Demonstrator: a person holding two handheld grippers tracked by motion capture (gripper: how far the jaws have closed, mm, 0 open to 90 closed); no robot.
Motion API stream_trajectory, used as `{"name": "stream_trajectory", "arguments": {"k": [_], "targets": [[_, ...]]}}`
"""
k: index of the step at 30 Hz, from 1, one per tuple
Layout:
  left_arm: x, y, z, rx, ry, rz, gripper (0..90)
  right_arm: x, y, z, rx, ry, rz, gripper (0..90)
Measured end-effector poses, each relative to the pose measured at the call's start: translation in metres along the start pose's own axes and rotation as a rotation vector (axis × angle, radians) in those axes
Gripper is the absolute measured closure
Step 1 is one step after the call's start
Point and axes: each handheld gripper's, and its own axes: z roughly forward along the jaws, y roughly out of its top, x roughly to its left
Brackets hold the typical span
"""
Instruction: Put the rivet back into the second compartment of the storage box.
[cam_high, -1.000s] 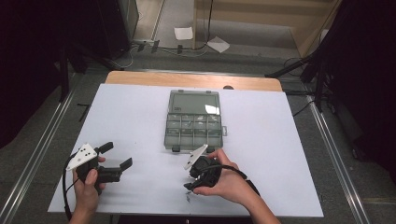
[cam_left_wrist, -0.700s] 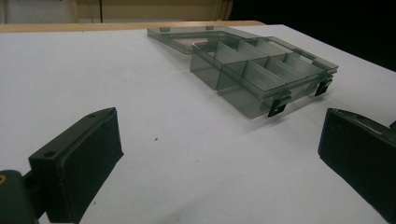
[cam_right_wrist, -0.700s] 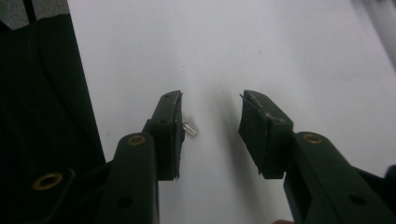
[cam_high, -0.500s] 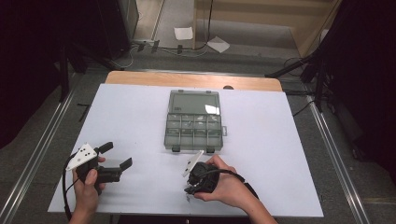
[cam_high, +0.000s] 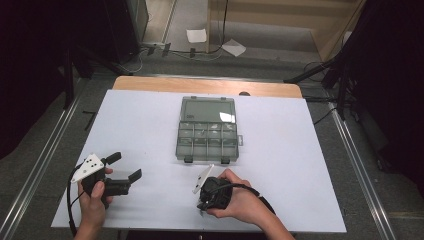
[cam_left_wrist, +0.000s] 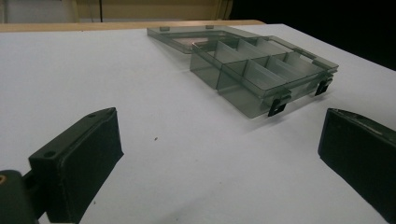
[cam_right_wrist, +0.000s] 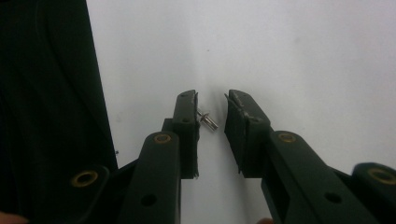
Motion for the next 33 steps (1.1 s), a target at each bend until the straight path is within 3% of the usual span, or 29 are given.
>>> {"name": "stream_trajectory", "arguments": {"k": [10, 21, 26, 33], "targets": [[0.0006, -0.0002, 0.0002, 0.0, 0.001, -0.002, 0.0, -0.0006, 0.0006, 0.0054, 0.006, -0.019, -0.031, 82.0], [-0.0008, 0.0001, 0.0009, 0.003, -0.002, 0.004, 0.0, 0.0003, 0.0019, 0.0064, 0.013, -0.029, -0.079, 83.4], [-0.0002, 0.0001, 0.0006, 0.0, -0.003, 0.003, 0.0, -0.0017, 0.0022, 0.0054, 0.012, -0.011, -0.043, 83.5], [0.0006, 0.0, 0.0004, 0.0, -0.001, 0.001, 0.0, -0.0058, 0.0041, 0.0007, 0.003, 0.014, -0.04, 83.5]]}}
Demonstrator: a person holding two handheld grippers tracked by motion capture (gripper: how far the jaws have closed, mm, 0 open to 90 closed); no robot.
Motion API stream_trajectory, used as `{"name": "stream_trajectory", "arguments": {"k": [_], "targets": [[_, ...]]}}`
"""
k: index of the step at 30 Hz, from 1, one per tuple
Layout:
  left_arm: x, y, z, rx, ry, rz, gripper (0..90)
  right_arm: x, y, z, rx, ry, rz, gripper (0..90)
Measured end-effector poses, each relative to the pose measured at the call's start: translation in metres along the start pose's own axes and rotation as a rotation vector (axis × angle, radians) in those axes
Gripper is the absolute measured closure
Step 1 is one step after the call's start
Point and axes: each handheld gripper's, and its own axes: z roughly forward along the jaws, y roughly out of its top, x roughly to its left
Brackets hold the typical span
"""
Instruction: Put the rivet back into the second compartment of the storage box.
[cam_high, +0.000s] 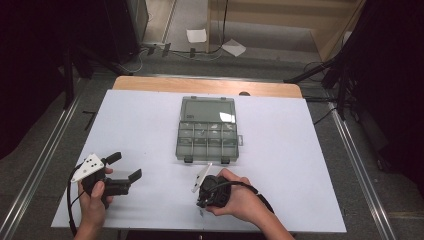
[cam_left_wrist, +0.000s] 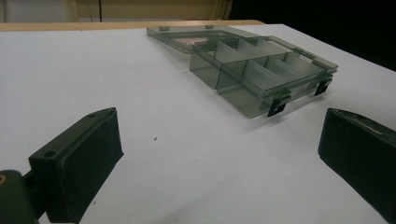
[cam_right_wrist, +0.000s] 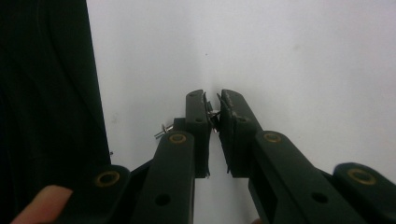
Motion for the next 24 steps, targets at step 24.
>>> {"name": "stream_trajectory", "arguments": {"k": [24], "targets": [[-0.001, 0.0, 0.0, -0.004, 0.0, -0.004, 0.0, -0.014, 0.009, -0.019, 0.006, -0.008, 0.005, 83.5]]}}
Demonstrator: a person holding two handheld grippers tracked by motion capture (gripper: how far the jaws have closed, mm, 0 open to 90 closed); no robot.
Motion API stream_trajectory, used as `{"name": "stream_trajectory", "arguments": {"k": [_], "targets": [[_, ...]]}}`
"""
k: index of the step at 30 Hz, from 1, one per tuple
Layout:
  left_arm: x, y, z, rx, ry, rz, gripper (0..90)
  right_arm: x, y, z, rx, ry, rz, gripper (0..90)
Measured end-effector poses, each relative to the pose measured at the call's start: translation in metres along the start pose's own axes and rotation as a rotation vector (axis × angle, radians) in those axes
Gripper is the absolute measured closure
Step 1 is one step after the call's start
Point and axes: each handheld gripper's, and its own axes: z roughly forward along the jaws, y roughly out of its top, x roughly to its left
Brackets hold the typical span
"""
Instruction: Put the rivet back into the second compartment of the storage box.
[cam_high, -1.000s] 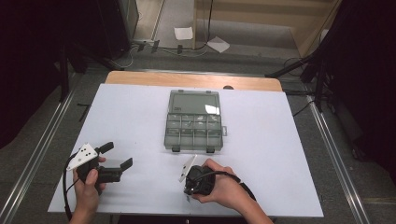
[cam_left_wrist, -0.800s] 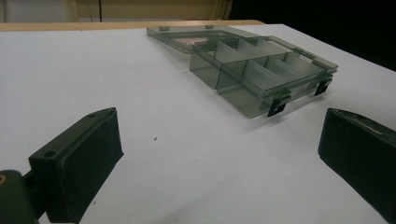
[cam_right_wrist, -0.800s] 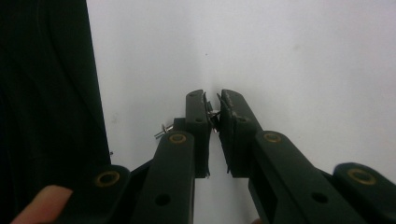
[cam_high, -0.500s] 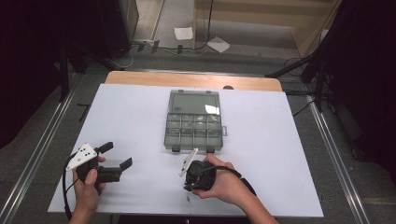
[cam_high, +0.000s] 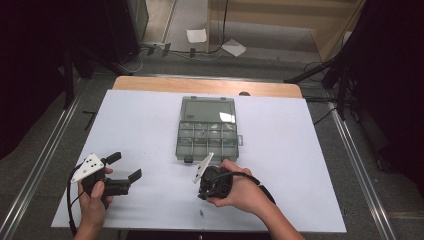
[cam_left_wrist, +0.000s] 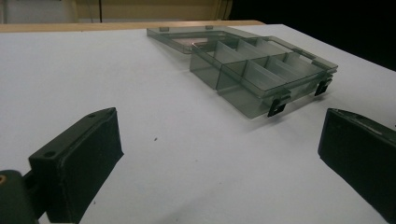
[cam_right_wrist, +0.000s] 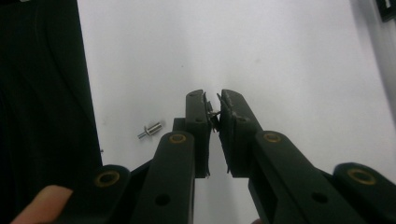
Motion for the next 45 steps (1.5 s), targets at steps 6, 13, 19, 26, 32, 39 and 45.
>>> {"name": "stream_trajectory", "arguments": {"k": [6, 13, 19, 26, 32, 39, 45], "targets": [[0.0, 0.0, 0.0, 0.001, 0.002, -0.002, 0.0, -0.005, 0.001, -0.005, -0.011, 0.001, -0.002, 83.5], [0.0, 0.0, 0.0, -0.001, 0.001, -0.001, 0.0, -0.01, 0.004, -0.011, -0.004, -0.008, 0.002, 83.5], [0.0, 0.0, -0.001, 0.001, 0.003, -0.001, 0.0, -0.017, 0.006, -0.012, 0.005, -0.014, 0.011, 83.5], [0.0, 0.0, 0.0, 0.0, 0.001, 0.0, 0.0, -0.021, 0.008, -0.016, 0.008, -0.023, 0.009, 83.5], [0.0, 0.0, 0.0, -0.001, 0.001, 0.001, 0.0, -0.026, 0.01, -0.019, 0.013, -0.027, 0.02, 83.5], [0.0, 0.0, -0.001, 0.005, 0.005, 0.002, 0.0, -0.031, 0.013, -0.021, 0.014, -0.032, 0.017, 83.5], [0.0, 0.0, -0.001, -0.002, 0.002, 0.002, 0.0, -0.035, 0.017, -0.024, 0.011, -0.038, 0.013, 83.5]]}}
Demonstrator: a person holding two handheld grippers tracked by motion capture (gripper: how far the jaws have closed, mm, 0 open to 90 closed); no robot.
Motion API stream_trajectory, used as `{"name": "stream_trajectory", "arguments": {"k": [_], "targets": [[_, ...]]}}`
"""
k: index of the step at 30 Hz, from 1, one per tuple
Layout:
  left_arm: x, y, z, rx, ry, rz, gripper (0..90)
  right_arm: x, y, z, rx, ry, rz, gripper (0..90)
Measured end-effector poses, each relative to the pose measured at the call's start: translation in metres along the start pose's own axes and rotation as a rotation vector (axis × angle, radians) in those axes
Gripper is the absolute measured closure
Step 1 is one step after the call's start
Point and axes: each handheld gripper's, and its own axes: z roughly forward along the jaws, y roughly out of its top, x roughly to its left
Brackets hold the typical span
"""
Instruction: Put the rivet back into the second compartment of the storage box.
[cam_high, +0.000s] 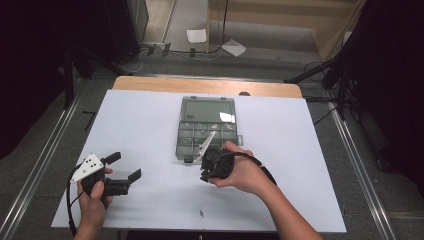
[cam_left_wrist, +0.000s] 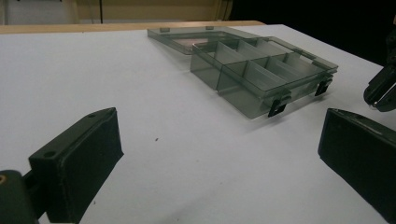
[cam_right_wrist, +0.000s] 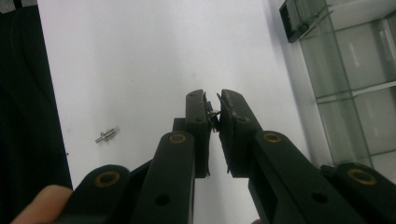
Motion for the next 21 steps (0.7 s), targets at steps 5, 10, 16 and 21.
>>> {"name": "stream_trajectory", "arguments": {"k": [5, 10, 16, 21], "targets": [[0.0, 0.0, 0.0, 0.005, 0.002, 0.0, 0.0, -0.003, 0.003, -0.002, 0.001, -0.003, 0.003, 83.5], [0.0, 0.0, -0.001, 0.007, 0.003, 0.0, 0.0, -0.005, 0.005, -0.004, 0.001, -0.004, 0.01, 83.5], [0.0, 0.0, -0.001, 0.002, 0.002, -0.001, 0.0, -0.01, 0.006, -0.005, 0.0, -0.003, 0.009, 83.5], [0.0, 0.0, 0.0, -0.001, 0.0, 0.001, 0.0, -0.015, 0.008, -0.007, -0.002, -0.007, 0.014, 83.5]]}}
